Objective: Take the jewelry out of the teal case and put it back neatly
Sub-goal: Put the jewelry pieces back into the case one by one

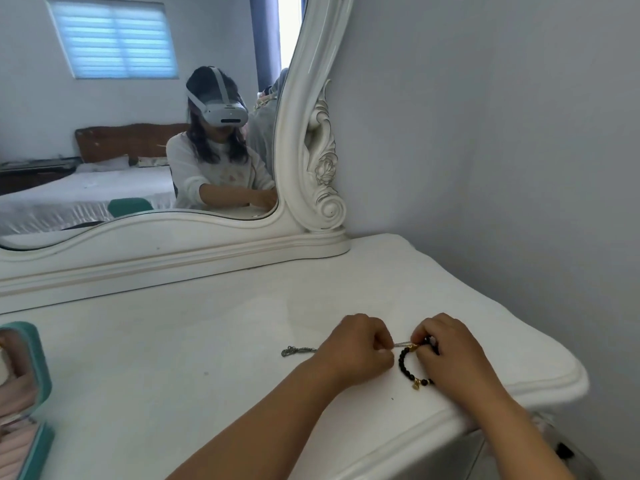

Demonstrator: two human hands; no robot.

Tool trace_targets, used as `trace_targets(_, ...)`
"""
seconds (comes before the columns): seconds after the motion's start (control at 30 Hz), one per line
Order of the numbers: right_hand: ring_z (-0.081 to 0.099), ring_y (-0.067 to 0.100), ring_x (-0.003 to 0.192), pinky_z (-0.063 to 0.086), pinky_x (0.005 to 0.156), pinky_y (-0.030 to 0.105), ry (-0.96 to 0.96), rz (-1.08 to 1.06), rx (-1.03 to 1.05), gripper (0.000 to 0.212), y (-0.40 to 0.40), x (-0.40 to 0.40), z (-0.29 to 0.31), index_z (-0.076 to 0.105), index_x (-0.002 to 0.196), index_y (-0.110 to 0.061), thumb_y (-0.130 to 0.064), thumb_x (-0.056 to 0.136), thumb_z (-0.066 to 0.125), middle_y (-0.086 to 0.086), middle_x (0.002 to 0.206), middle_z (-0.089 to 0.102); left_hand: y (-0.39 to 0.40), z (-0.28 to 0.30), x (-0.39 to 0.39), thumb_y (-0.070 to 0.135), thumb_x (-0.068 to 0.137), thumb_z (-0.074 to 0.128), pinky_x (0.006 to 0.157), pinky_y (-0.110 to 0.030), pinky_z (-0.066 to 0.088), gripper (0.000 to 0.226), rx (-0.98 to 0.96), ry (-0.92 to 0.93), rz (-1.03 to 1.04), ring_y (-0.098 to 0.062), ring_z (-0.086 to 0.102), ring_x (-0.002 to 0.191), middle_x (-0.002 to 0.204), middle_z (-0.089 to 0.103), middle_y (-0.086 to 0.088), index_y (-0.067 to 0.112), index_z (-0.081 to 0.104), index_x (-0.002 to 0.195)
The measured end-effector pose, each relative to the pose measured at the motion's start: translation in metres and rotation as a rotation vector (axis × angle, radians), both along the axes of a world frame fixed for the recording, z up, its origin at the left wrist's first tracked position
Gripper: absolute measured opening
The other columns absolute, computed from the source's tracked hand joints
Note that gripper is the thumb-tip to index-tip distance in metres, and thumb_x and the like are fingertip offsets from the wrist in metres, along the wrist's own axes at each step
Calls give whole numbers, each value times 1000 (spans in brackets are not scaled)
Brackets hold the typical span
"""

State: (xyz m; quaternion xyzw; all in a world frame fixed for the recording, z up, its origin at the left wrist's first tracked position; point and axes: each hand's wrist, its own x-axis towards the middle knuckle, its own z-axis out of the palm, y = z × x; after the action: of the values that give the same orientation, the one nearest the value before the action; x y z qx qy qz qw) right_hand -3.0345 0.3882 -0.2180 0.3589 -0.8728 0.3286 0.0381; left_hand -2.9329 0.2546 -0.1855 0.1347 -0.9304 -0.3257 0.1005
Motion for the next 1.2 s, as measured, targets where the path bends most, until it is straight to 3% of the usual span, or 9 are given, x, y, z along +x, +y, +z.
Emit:
trace_targets(0.1,46,4,81,34,66,14,-73,31,-58,16,3,-2,-1,62,80,-23,-9,80,54,-12,85,53,-25,5,10,9,79,57,75,-17,41,23,-21,39,89,-9,51,80,100,65,-5,12,68,98)
trace_targets(0.27,45,0,79,32,65,11,-98,29,-80,21,1,-3,-3,62,82,-25,-5,79,55,-14,87,54,-59,7,20,17,78,61,68,-21,44,19,-157,-224,137,-12,52,81,93,56,3,17,65,97)
trace_targets(0.37,45,1,77,32,64,10,-91,18,-93,25,-1,-3,-5,60,81,-27,-3,79,53,-15,87,54,-55,6,5,12,82,57,73,-28,48,11,-199,-193,156,-18,58,84,97,67,-5,10,67,87)
trace_targets(0.5,45,5,81,32,64,8,-51,-7,-101,24,-1,-3,-7,63,86,-24,-3,82,52,-17,87,53,-44,2,-24,12,82,62,68,-26,44,10,-174,-151,153,-24,62,94,100,69,-9,6,68,86)
trace_targets(0.67,47,4,86,33,66,7,-37,4,-94,22,0,-5,-8,64,89,-24,-6,84,53,-16,88,53,-27,-1,-56,5,82,50,73,-30,48,18,-159,-67,89,-26,62,93,98,69,-12,4,67,88)
trace_targets(0.77,47,1,82,35,65,8,-41,15,-94,25,2,-5,-8,62,86,-30,-7,83,54,-17,89,55,-22,-1,-59,10,84,54,75,-27,46,15,-86,24,37,-20,59,87,99,67,-10,6,67,90)
trace_targets(0.97,50,6,81,36,68,14,-119,0,-220,29,7,-3,-3,62,89,-31,-3,82,57,-14,94,55,-33,15,-20,15,83,58,72,-23,47,10,-10,244,163,-9,55,73,91,65,1,15,68,84)
trace_targets(1.1,49,16,96,34,70,9,-79,-32,-272,23,5,12,10,65,89,-23,-1,82,59,-9,98,58,-51,33,35,18,83,59,58,-17,40,9,-4,214,143,-3,53,66,80,59,12,20,66,79)
trace_targets(1.2,50,11,93,35,69,4,-62,59,-341,18,-17,48,27,67,87,-21,-5,81,62,-17,91,59,-64,42,78,21,83,60,65,-21,45,8,-46,176,158,-5,54,70,81,59,13,21,66,79)
